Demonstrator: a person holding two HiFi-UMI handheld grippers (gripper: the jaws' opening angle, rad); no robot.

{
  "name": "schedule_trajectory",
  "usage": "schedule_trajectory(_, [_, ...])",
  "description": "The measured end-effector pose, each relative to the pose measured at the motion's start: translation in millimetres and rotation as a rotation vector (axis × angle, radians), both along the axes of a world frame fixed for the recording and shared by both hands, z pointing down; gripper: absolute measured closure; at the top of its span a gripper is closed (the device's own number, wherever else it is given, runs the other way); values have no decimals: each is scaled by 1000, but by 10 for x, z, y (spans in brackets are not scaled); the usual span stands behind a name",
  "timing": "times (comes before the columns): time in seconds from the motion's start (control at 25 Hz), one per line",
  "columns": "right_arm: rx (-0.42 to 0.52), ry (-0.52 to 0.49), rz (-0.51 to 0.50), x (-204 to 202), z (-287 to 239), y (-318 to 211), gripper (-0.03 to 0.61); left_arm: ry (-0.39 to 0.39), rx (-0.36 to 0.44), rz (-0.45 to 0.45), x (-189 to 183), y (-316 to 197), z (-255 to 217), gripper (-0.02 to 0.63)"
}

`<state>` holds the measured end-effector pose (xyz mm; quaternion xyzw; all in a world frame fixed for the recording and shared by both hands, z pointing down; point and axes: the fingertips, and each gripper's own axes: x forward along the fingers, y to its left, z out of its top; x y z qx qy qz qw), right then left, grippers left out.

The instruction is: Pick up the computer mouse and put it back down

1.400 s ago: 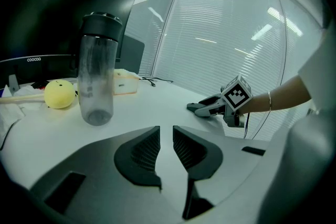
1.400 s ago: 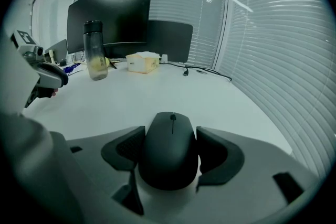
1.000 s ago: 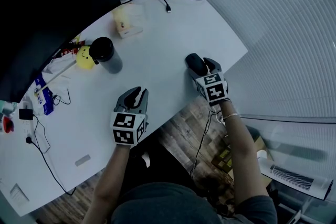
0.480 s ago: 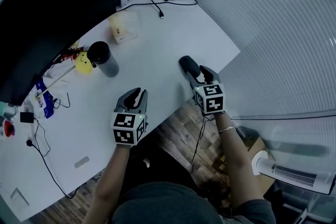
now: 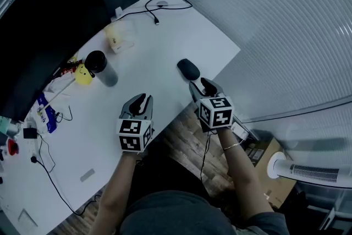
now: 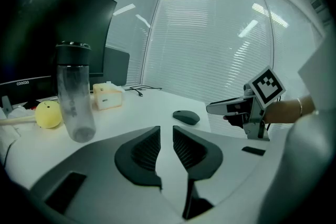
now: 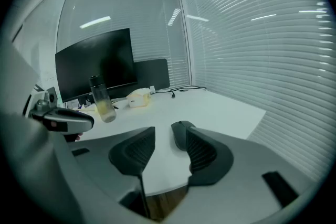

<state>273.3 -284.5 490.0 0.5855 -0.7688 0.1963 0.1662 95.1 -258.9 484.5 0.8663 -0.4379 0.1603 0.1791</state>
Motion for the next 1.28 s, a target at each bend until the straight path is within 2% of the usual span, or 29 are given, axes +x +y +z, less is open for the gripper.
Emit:
schedule_trajectory(0.52, [82,-5,103,-209,-390,618,508,4,39,90,76,190,-157,545])
schedule_trajectory(0.68, [92,-16,160,-265,-467,825,575,7,43,105,7,312,-205,545])
schedule_trajectory(1.04, [84,-53,238,-513,-463,1269,577,9,71,134,-237,587,-289,545])
schedule_trajectory(1.28, [81,-53,237,-650,-463,1601,577,13,68,144,-326,795,-295,545])
